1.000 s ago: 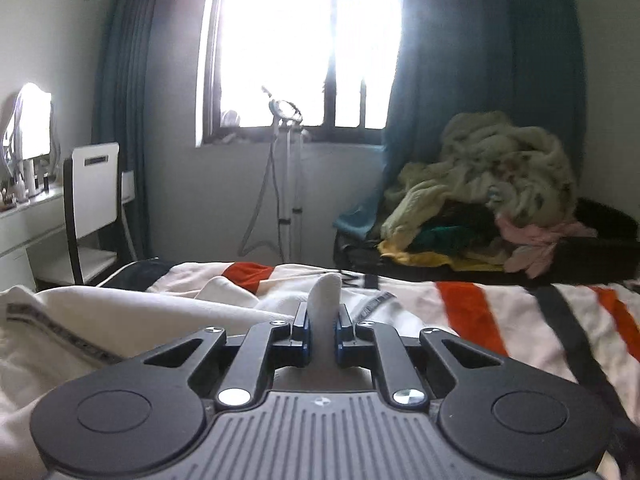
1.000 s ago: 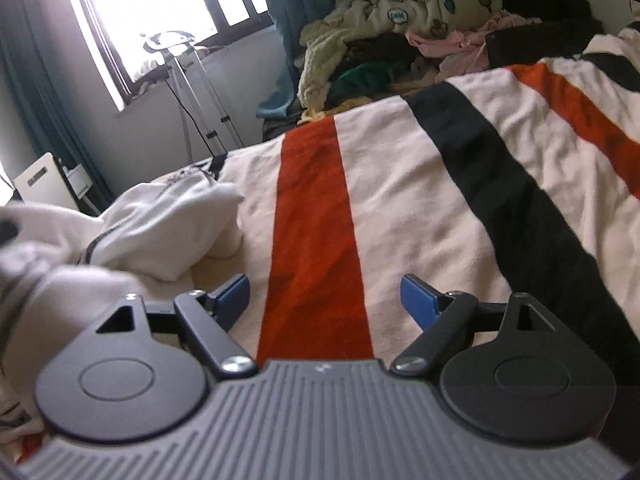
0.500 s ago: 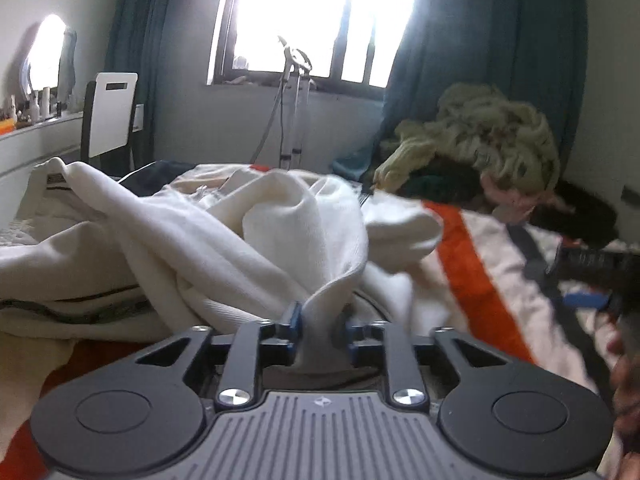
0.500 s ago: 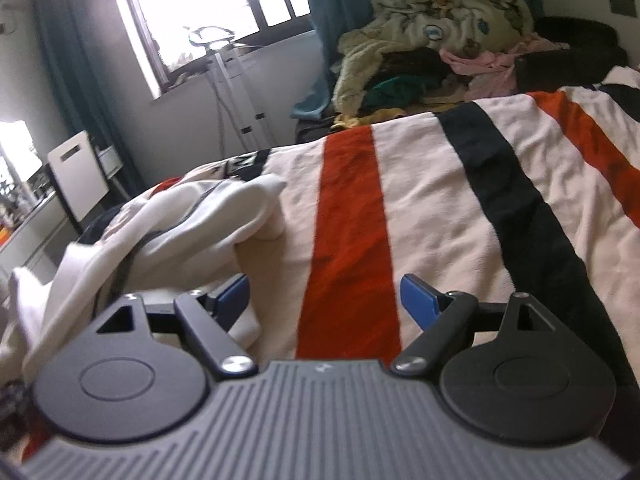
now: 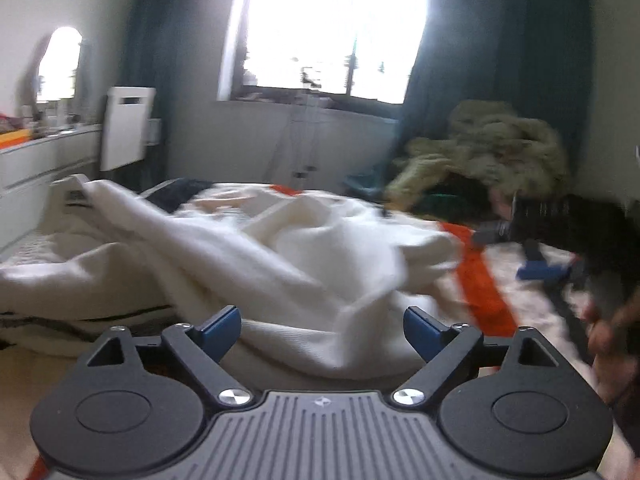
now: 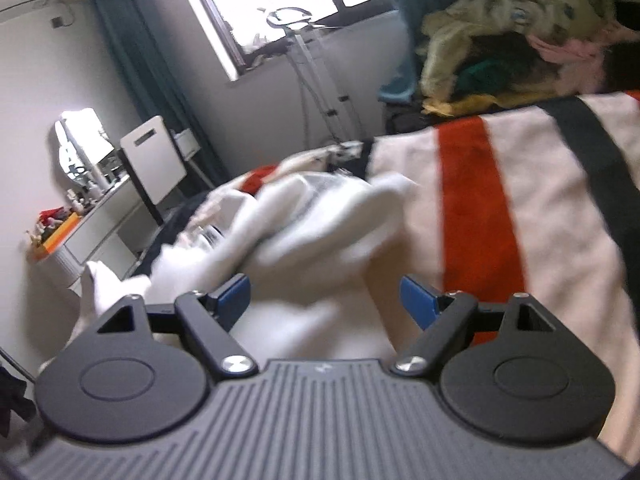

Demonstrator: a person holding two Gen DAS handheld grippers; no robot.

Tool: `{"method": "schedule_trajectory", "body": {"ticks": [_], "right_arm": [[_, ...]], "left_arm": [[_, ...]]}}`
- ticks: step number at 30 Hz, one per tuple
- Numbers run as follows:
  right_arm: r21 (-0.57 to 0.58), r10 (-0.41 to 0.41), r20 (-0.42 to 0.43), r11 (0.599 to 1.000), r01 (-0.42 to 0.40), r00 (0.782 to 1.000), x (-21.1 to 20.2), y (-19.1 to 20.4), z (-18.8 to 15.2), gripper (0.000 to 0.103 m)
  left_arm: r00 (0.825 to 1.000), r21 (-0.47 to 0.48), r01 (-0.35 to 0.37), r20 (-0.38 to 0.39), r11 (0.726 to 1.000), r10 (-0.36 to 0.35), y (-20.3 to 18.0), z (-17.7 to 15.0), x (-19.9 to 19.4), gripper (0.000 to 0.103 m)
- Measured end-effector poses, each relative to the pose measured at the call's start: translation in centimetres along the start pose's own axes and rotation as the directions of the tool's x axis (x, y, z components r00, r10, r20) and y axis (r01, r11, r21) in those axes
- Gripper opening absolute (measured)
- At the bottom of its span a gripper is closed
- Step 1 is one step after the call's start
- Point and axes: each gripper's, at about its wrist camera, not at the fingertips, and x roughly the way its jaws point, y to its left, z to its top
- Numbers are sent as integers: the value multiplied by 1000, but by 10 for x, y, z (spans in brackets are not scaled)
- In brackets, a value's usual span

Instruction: Fold clothes

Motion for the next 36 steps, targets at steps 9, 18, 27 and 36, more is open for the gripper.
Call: {"method": "schedule_trajectory", "body": {"ticks": [9,18,27,36], "right_arm": [[-11,-26,-154,1000,25,988,174,50,69,78],[-158,-192,-213,974,161,958,269,65,66,7],[-3,-125,237,992,129,963,119,31,144,5],[340,-227,517,939,46,825,-91,-105,126,5]], "left_arm": [[993,-95,121,20,988,-120,13,-10,45,93],[970,-131,239,84,962,-229,23,-24,59,94],[948,-194,304,156,933,-277,35,-23,44,94],[925,-193,357,213,914,-316,29,-19,4,95]]}}
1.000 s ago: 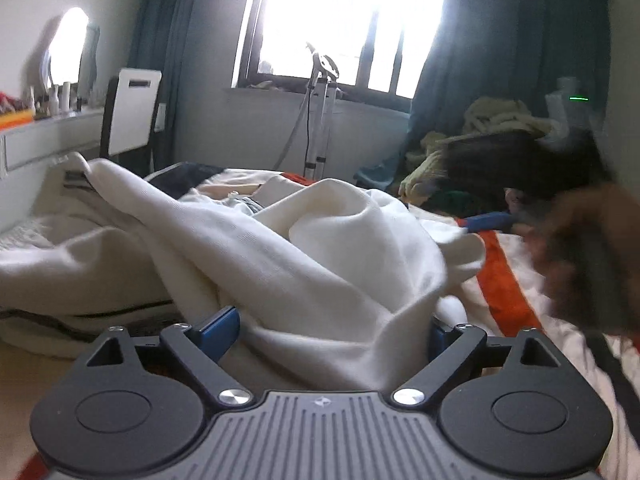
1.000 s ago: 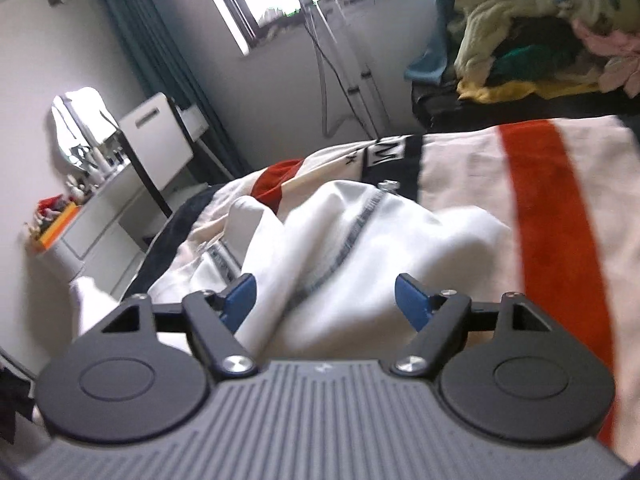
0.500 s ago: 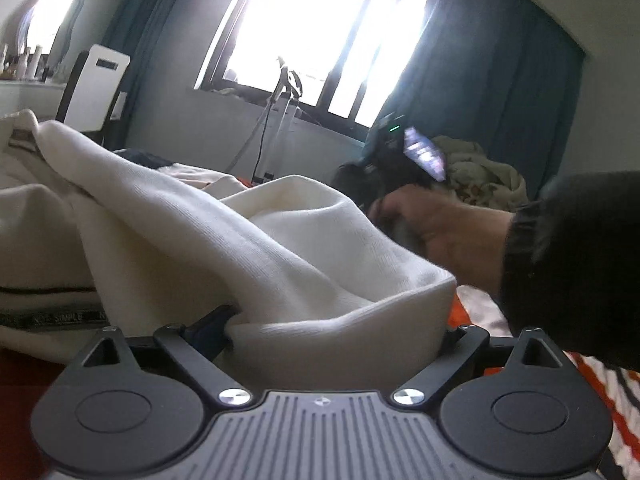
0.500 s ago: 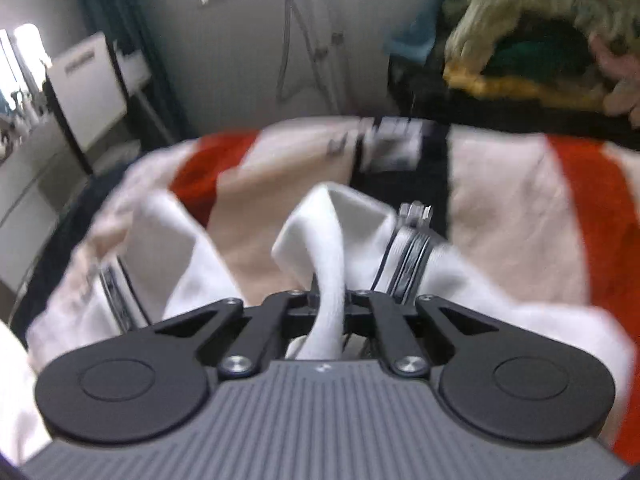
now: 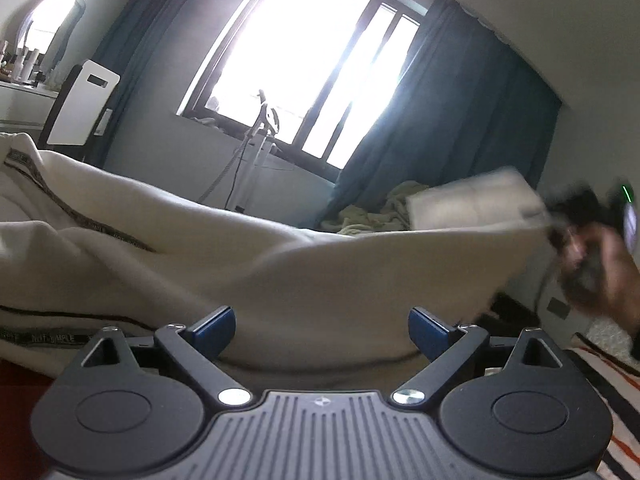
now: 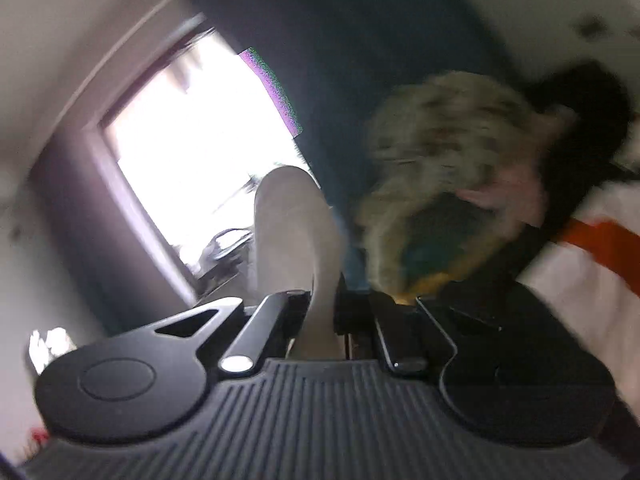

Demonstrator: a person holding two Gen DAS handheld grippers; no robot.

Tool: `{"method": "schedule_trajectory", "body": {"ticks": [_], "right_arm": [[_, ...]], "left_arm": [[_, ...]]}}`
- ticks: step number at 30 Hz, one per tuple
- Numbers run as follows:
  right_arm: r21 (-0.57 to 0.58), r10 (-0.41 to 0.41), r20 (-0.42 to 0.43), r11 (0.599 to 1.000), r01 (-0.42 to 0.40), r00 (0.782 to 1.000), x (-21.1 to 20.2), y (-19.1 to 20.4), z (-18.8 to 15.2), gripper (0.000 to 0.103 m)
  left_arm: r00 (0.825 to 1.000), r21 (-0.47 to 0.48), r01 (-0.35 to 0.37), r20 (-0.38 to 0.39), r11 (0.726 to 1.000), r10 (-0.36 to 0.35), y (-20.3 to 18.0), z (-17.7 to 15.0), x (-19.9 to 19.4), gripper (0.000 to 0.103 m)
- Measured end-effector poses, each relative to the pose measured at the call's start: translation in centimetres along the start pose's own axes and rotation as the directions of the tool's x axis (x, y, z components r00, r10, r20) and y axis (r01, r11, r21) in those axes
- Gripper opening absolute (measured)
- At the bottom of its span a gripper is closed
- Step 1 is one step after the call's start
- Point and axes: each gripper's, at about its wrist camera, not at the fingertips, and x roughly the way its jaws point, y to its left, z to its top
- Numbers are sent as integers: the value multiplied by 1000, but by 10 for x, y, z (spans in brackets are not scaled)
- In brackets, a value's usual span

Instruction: Fold clothes

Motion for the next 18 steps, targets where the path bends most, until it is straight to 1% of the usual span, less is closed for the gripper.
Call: {"method": "schedule_trajectory", "body": {"ticks": [1,2,3,4,5,6,7,8,10,12,13,14,15,16,17,18], "right_arm": [[42,-59,-14,997,59,998,-15,-24,1,5],[80,-141,-70,986,147,987,-24,-50,-9,5],[113,-220,-129,965,235,967,-33,-76,-18,5],[140,-294,-190,936,322,937,-42,-101,-28,5],[162,-362,-255,898,408,897,-51,-127,-38,5],[177,-408,-369,851,494,835,-54,-153,-55,5],[195,-422,-483,802,564,767,-55,-175,-69,5],[203,-422,-587,749,630,691,-56,-196,-83,6],[238,-384,-622,738,632,683,-62,-211,-90,6],[259,-366,-596,755,603,715,-65,-207,-82,8],[271,-357,-583,762,588,730,-67,-206,-79,8],[316,-335,-575,751,580,747,-69,-205,-78,9],[336,-324,-580,741,582,747,-69,-205,-79,10],[355,-313,-585,730,584,748,-69,-206,-80,14],[377,-296,-597,716,587,746,-70,-208,-84,22],[399,-278,-609,702,590,743,-72,-211,-88,29]], "left_arm": [[1000,4,-7,-5,1000,7,-2,0,-2,95],[1000,9,-15,-11,1000,16,-4,0,-3,95],[1000,13,-24,-17,1000,24,-6,0,-5,95],[999,2,-37,-38,999,37,-7,0,-5,95],[997,-12,-50,-61,999,49,-7,1,-6,95],[995,-25,-64,-84,998,61,-6,2,-6,95],[992,-59,-81,-105,995,74,-4,1,-7,95],[988,-102,-98,-125,990,85,2,2,-8,95],[980,-190,-141,-166,972,109,15,4,-9,95],[970,-295,-194,-198,936,139,35,5,-13,95],[967,-357,-219,-205,908,153,47,5,-18,95],[963,-418,-244,-212,875,167,59,6,-23,95],[960,-482,-265,-214,835,181,74,6,-30,95],[956,-544,-285,-217,789,195,88,7,-36,95],[953,-603,-302,-222,738,209,102,8,-43,95],[950,-649,-312,-220,694,221,115,9,-51,95]]}}
